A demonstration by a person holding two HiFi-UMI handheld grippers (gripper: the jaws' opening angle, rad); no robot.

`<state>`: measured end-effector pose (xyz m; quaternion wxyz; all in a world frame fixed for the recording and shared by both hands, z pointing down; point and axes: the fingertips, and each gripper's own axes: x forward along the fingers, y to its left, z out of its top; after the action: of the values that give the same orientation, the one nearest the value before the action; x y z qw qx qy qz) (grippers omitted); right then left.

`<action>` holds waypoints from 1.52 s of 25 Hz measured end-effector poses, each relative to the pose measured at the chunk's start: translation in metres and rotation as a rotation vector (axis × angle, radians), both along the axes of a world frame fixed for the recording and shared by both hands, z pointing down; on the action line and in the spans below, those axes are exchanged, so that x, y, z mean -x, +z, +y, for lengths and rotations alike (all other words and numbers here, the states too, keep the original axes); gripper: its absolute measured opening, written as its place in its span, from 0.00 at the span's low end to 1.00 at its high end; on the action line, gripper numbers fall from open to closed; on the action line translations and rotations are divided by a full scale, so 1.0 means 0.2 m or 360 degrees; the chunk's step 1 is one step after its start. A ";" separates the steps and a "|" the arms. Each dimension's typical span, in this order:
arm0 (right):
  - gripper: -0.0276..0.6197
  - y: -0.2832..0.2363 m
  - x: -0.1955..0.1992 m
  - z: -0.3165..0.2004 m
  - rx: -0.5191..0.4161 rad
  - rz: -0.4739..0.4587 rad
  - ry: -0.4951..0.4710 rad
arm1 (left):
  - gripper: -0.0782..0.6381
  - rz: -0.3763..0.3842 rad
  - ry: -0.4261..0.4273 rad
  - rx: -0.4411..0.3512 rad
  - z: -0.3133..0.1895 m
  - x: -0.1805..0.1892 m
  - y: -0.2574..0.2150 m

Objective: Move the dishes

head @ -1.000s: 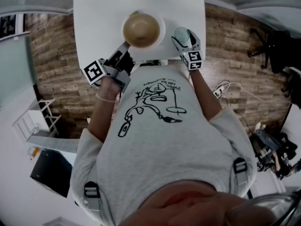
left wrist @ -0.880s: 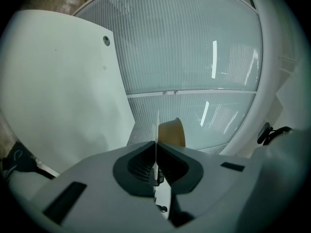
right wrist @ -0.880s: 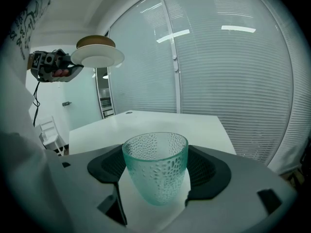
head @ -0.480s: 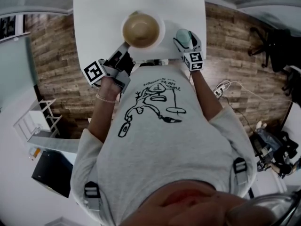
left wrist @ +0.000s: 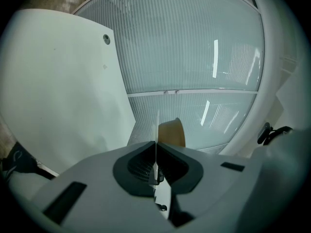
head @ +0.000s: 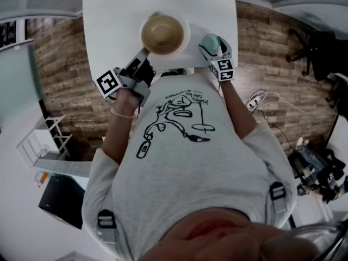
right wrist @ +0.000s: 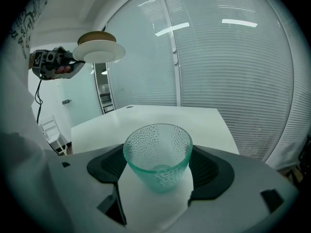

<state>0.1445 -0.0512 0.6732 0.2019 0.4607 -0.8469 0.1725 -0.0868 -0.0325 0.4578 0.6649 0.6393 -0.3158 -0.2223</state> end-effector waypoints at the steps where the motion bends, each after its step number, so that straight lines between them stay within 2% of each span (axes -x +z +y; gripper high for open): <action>1: 0.65 -0.01 0.00 0.00 0.0003 0.0003 -0.0004 | 0.12 0.0002 0.0000 0.0000 0.00 0.00 0.00; 12: 0.65 -0.32 -0.02 -0.01 -0.0100 -0.0065 -0.0033 | 0.12 0.0006 0.0021 -0.0007 0.00 -0.01 0.01; 18: 0.64 -0.67 0.03 -0.06 -0.0099 -0.0279 -0.0072 | 0.12 -0.0002 0.0016 -0.0009 0.00 0.00 0.04; 22: 0.64 -0.93 0.10 -0.13 -0.0057 -0.0559 -0.0065 | 0.12 -0.0019 0.0021 -0.0021 0.00 0.00 0.05; 24: 0.61 -1.06 0.14 -0.15 -0.0039 -0.0649 -0.0088 | 0.12 -0.0019 0.0016 -0.0019 0.00 0.01 0.06; 26: 0.50 -1.16 0.20 -0.16 -0.0018 -0.0701 -0.0137 | 0.12 -0.0019 0.0017 -0.0017 0.00 0.01 0.08; 29: 0.46 -1.31 0.28 -0.16 0.0013 -0.0796 -0.0213 | 0.12 -0.0024 0.0024 -0.0013 0.01 0.01 0.08; 32: 0.43 -1.39 0.35 -0.16 0.0049 -0.0799 -0.0280 | 0.12 -0.0020 0.0027 -0.0017 0.01 0.01 0.08; 38: 0.36 -1.44 0.49 -0.14 0.0113 -0.0689 -0.0435 | 0.12 -0.0014 0.0048 -0.0040 0.02 0.00 0.08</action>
<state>0.0470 -0.0799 0.3846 0.0533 0.2870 -0.9182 0.2677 -0.0859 -0.0293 0.4738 0.6586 0.6534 -0.3063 -0.2133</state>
